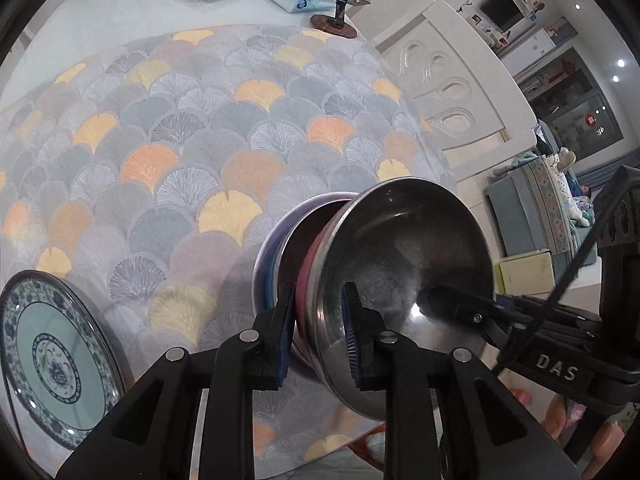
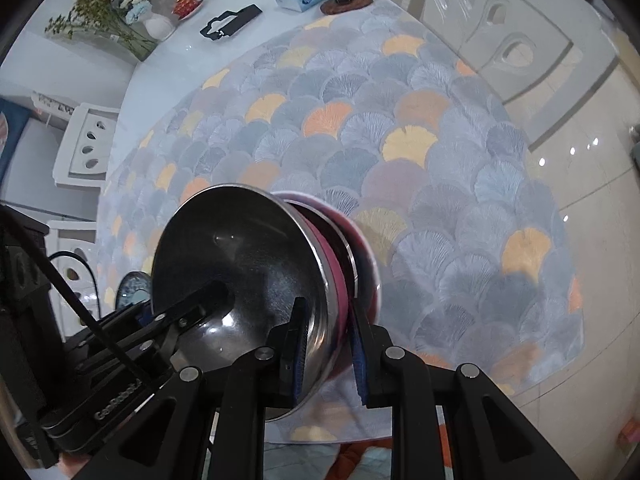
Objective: Organize plates and bowls
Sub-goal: 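Press the red steel bowl down into the stack with both grippers, then open both grippers and reposition them around the rim of the bowl stack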
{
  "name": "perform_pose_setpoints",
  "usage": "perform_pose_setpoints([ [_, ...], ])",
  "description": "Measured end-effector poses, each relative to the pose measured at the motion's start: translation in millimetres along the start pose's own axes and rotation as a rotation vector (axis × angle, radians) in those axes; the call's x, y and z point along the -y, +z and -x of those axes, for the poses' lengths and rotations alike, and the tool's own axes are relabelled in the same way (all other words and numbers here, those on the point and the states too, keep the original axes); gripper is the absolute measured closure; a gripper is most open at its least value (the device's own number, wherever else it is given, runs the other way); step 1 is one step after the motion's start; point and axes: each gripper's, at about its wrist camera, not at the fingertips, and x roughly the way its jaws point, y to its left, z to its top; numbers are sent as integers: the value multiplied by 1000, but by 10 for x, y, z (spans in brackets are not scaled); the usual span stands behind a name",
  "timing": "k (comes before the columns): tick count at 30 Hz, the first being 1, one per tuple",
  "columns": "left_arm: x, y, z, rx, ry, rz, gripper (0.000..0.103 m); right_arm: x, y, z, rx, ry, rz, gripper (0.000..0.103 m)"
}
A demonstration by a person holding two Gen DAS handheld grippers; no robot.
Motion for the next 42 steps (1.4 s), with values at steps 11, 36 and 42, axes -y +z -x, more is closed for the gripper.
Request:
perform_pose_setpoints([
  [11, -105, 69, 65, 22, -5, 37, 82, 66, 90, 113, 41, 0, 70, 83],
  [36, -64, 93, 222, 83, -115, -55, 73, 251, 56, 526, 231, 102, -32, 43],
  [42, -78, 112, 229, 89, -45, -96, 73, 418, 44, 471, 208, 105, -125, 42],
])
